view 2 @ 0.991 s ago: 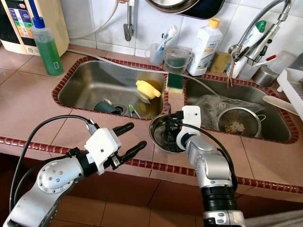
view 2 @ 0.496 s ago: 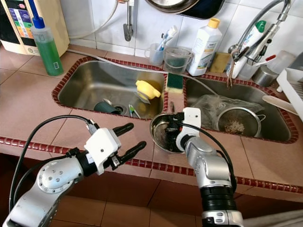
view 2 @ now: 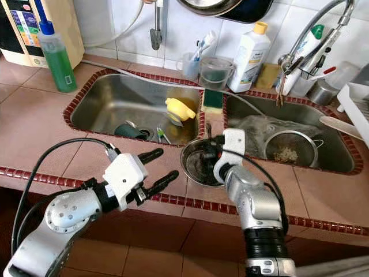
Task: Kitchen organization
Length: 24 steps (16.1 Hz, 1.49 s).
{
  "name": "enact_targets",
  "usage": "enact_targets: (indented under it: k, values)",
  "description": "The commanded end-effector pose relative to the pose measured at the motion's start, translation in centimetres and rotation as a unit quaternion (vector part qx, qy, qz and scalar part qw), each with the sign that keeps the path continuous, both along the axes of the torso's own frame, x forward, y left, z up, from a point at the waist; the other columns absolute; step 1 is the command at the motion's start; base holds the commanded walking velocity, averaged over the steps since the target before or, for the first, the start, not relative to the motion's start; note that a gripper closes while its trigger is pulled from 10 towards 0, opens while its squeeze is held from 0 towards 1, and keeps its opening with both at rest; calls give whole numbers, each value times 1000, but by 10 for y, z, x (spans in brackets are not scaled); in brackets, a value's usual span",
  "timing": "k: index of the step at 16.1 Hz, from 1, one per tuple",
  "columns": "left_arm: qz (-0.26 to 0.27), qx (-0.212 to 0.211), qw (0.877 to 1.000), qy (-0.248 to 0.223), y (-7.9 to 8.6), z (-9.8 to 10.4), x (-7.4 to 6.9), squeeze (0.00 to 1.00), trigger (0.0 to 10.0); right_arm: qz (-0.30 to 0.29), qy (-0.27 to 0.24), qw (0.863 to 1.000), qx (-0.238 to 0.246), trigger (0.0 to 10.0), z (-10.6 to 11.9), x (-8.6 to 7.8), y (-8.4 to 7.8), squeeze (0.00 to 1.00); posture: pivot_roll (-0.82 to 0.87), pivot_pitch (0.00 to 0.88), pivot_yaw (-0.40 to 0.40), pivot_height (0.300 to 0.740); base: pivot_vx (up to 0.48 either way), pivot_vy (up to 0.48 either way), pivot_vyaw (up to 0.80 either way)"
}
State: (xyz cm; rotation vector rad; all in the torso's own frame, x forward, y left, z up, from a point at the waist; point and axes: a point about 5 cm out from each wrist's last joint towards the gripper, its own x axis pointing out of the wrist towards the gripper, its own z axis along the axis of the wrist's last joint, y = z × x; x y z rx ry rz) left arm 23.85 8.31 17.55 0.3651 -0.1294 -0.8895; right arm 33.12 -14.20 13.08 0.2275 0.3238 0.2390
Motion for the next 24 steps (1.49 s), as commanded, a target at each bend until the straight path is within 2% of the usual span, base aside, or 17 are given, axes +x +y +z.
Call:
enact_targets:
  k: [1,3,5,6,7,8,9,10,13,15,19,24]
  values:
    - [-1,-14,1000,-4,1,6,2,0,10000,-3,-34,999,10,0,18,3,-4,0,46,66,-106,740,0,0,0]
    - [40,-35,998,-14,8,8,13,0,10000,-7,-70,997,27,0,37,7,-4,0,44,59,-103,740,0,0,0]
    - [88,-75,993,1,18,9,28,0,10000,-15,-103,994,44,0,51,9,-3,0,41,58,-102,740,0,0,0]
    - [96,-85,992,9,21,9,31,0,10000,-15,-113,992,46,235,53,9,-2,0,41,58,-102,740,0,0,0]
    - [119,-116,986,23,32,8,39,0,10000,-1,-162,986,45,10000,58,5,0,0,34,51,-103,740,0,0,0]
    - [144,-103,984,19,39,6,45,0,10000,16,-216,976,30,10000,63,0,1,0,33,48,-105,740,0,0,0]
    - [163,-97,982,12,43,5,48,0,10000,30,-244,969,27,10000,65,-3,3,0,33,48,-105,740,0,0,0]
    - [185,-130,974,22,51,3,54,0,10000,56,-285,957,26,10000,66,-11,7,0,31,39,-105,740,0,0,0]
    - [241,-147,959,41,69,-2,67,0,10000,48,-301,952,39,10000,63,-12,10,0,34,28,-104,740,0,0,0]
    - [248,-151,956,43,71,-2,70,0,10000,43,-307,950,33,10000,61,-11,11,0,34,22,-102,740,0,137,0]
    - [255,-158,953,45,71,-3,75,0,10000,30,-321,946,17,10000,58,-10,7,0,28,16,-102,740,0,392,0]
    - [252,-161,953,53,66,-7,72,0,10000,26,-322,946,14,10000,55,-9,7,0,32,21,-104,740,0,401,0]
